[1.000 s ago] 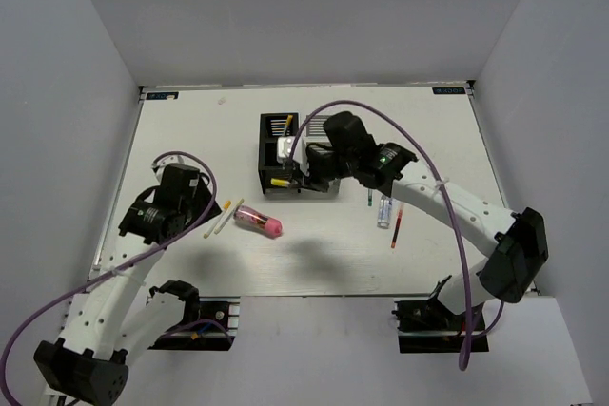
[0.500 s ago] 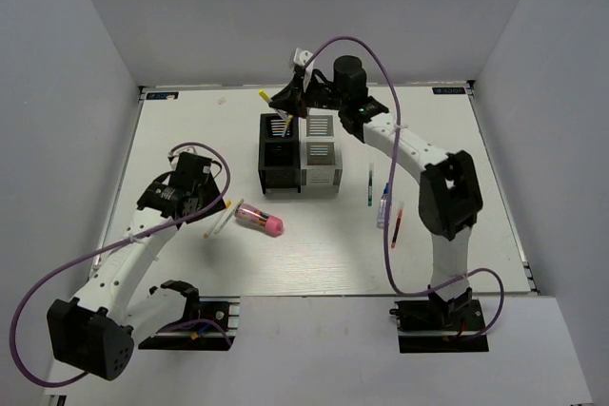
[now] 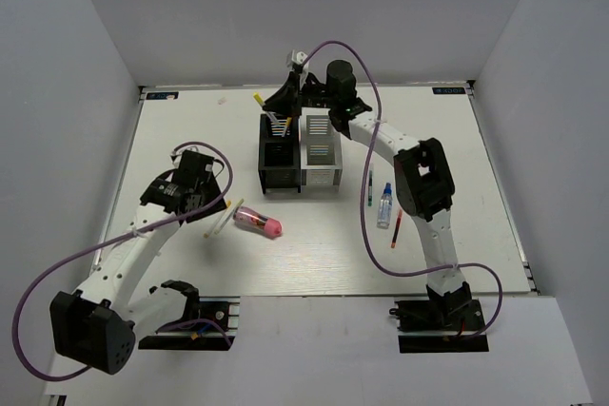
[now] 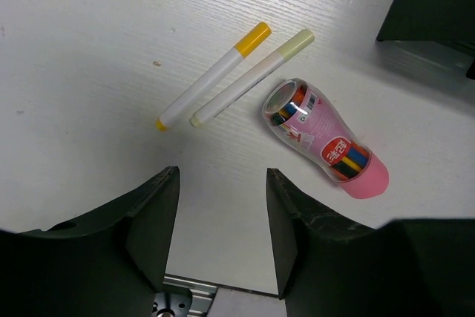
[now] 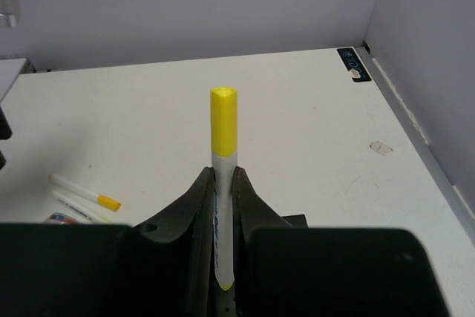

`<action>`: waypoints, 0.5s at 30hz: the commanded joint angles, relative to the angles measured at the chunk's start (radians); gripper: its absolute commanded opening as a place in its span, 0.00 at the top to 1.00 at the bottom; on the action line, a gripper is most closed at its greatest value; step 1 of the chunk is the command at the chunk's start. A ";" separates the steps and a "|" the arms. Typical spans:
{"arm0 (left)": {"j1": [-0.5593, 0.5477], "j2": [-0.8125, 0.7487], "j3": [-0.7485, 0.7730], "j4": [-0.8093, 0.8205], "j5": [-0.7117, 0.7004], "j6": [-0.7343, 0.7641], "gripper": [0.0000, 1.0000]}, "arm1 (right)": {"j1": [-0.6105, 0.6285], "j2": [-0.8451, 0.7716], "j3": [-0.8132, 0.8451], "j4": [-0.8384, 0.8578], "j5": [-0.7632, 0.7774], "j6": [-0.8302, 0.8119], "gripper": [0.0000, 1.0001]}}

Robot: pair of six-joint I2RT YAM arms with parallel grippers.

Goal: Sort the stationery into containers
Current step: Place the pen in the storage box.

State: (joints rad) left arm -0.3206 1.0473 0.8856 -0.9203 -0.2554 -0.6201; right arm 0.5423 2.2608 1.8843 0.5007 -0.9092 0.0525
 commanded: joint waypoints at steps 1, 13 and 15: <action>0.002 0.010 0.036 -0.009 -0.012 0.016 0.39 | -0.024 -0.001 -0.019 0.104 -0.048 0.044 0.93; 0.002 0.177 0.118 0.000 -0.013 0.103 0.35 | -0.042 0.072 -0.010 0.098 -0.068 0.040 0.67; 0.002 0.188 0.118 0.000 -0.013 0.103 0.36 | -0.042 0.077 -0.011 0.098 -0.071 0.044 0.59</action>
State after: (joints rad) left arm -0.3206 1.2377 0.9718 -0.9142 -0.2546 -0.5426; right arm 0.4995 2.3375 1.8492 0.5514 -0.9539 0.0948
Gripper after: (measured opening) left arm 0.643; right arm 0.387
